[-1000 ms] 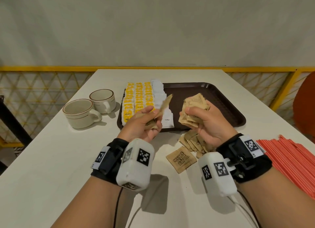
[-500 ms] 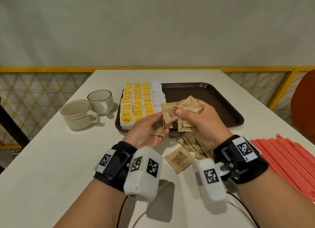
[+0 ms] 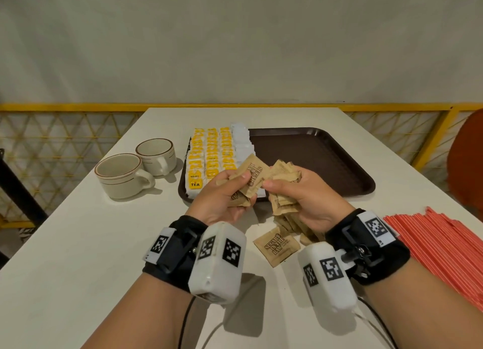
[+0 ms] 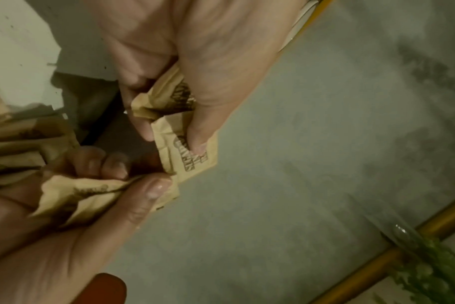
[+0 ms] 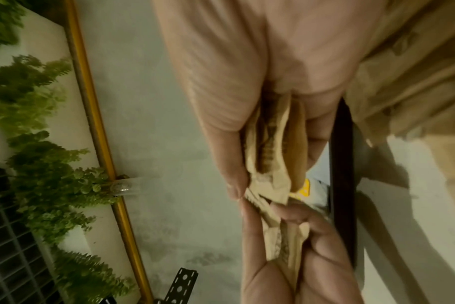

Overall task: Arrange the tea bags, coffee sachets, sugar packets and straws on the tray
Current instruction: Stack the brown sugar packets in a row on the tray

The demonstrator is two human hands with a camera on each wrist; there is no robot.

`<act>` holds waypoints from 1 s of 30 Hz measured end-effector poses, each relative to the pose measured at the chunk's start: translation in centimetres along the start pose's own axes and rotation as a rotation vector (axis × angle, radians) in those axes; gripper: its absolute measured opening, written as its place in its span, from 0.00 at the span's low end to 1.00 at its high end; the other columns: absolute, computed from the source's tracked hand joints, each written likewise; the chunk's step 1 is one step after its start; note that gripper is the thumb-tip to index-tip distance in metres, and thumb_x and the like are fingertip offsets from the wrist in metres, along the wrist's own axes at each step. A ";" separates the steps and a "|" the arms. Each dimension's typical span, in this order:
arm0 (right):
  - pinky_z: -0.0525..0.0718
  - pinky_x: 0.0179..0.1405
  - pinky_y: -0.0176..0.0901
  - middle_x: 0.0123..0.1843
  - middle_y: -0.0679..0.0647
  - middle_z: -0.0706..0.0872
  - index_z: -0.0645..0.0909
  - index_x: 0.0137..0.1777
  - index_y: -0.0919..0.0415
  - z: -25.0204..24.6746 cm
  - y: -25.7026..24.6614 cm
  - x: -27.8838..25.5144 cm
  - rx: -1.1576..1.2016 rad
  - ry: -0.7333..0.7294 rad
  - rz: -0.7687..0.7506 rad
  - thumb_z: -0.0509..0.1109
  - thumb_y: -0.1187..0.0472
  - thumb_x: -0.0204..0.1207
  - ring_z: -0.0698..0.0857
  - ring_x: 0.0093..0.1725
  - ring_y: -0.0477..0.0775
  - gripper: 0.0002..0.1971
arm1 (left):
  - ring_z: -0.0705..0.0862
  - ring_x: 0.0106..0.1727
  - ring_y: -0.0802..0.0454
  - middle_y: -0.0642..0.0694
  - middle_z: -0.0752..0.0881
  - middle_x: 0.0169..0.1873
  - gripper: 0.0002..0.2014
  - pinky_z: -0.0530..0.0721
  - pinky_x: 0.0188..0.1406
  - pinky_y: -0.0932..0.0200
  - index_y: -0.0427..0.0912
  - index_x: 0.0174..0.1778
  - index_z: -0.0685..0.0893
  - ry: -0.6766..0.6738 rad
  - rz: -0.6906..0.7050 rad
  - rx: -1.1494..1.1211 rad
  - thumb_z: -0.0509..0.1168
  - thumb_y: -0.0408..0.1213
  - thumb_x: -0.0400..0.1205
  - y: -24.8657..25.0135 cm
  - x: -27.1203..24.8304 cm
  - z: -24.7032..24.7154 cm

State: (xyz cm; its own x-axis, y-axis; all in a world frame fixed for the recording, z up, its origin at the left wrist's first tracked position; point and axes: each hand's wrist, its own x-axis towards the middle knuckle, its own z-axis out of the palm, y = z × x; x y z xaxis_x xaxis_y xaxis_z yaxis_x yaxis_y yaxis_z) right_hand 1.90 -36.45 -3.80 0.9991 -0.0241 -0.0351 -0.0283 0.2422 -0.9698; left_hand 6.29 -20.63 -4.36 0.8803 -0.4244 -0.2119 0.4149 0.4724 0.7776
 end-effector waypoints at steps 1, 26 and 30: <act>0.89 0.45 0.47 0.49 0.64 0.90 0.82 0.57 0.72 0.2 0.1 0.0 0.010 0.004 0.007 0.75 0.70 0.67 0.89 0.45 0.56 0.18 | 0.86 0.31 0.51 0.40 0.88 0.37 0.03 0.85 0.28 0.62 0.39 0.42 0.79 -0.020 -0.020 0.027 0.66 0.31 0.80 -0.1 -0.1 0.1; 0.87 0.40 0.46 0.38 0.56 0.88 0.83 0.52 0.66 -0.5 -0.2 0.1 -0.212 0.036 -0.056 0.75 0.68 0.74 0.87 0.39 0.53 0.08 | 0.89 0.35 0.48 0.36 0.88 0.36 0.12 0.87 0.33 0.55 0.38 0.59 0.81 -0.268 -0.244 0.336 0.63 0.24 0.81 -0.6 -0.6 -0.2; 0.86 0.32 0.45 0.35 0.55 0.86 0.79 0.52 0.63 -0.6 -0.5 0.4 0.071 0.110 0.036 0.69 0.64 0.79 0.87 0.32 0.51 0.05 | 0.88 0.34 0.48 0.39 0.88 0.37 0.13 0.88 0.33 0.53 0.41 0.58 0.81 -0.173 -0.134 0.274 0.61 0.22 0.82 -0.5 -0.2 -0.1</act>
State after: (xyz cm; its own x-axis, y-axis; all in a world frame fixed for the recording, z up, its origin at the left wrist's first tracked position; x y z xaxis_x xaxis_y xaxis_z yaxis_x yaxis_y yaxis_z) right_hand 2.30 -37.16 -3.53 0.9878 -0.1197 -0.1001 -0.0583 0.3124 -0.9482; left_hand 5.90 -20.66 -4.79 0.7607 -0.6040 -0.2378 0.4266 0.1891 0.8844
